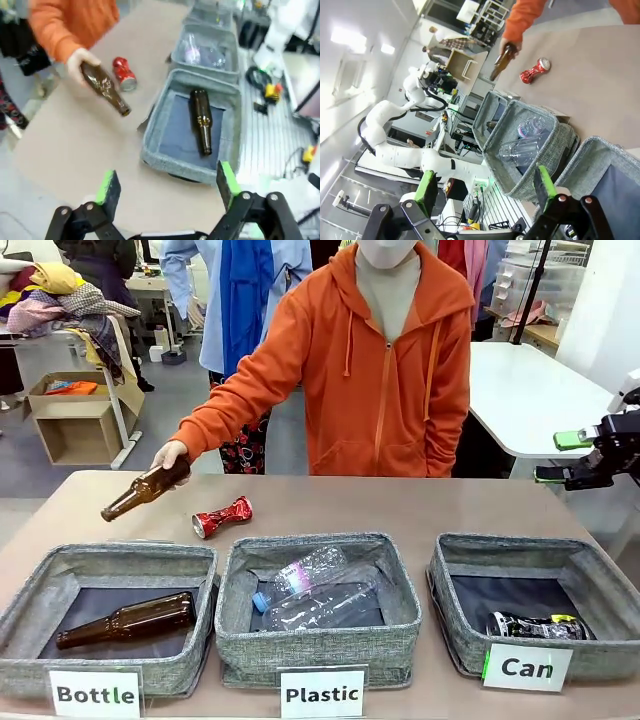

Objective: Sort the can waste into the basket.
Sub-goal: Pick up the can waste from the table and place it in the right Fabric basket.

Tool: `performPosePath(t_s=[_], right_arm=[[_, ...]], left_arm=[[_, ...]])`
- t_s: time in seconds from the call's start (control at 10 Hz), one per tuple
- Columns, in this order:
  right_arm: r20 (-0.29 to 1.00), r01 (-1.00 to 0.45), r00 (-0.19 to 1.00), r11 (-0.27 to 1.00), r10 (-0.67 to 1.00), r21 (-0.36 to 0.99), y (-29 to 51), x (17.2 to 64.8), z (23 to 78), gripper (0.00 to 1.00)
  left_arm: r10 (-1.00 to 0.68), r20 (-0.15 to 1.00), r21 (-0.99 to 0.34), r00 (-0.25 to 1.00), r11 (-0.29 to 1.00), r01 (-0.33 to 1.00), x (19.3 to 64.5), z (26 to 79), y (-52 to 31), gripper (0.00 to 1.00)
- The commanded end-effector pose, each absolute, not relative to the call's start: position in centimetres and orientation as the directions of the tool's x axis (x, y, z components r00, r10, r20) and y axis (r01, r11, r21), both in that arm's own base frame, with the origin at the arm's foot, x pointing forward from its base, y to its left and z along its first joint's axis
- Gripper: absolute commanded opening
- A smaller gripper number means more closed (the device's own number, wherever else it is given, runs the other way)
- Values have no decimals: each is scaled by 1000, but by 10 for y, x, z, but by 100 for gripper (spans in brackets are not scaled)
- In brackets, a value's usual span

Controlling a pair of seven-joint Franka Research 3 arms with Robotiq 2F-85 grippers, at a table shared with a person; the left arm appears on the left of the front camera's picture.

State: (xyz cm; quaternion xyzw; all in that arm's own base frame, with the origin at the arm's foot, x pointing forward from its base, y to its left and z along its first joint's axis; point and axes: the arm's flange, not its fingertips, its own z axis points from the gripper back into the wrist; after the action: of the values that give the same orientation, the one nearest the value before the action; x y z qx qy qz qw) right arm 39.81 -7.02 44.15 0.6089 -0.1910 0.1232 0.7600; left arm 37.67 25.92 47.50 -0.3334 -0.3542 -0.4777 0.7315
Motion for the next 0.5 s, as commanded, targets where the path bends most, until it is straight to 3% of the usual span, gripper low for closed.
performPosePath(t_s=[0.0, 0.2, 0.4], right_arm=[[458, -441, 888, 225, -26, 869, -72, 396, 443, 100], [458, -441, 888, 225, -26, 869, -72, 396, 443, 100], [458, -441, 888, 225, -26, 869, -72, 396, 443, 100]], left_arm=[[-313, 907, -189, 280, 289, 938, 387, 435, 273, 100], [-214, 924, -255, 317, 272, 928, 387, 403, 289, 100], [-263, 901, -277, 345, 263, 924, 401, 419, 267, 100]])
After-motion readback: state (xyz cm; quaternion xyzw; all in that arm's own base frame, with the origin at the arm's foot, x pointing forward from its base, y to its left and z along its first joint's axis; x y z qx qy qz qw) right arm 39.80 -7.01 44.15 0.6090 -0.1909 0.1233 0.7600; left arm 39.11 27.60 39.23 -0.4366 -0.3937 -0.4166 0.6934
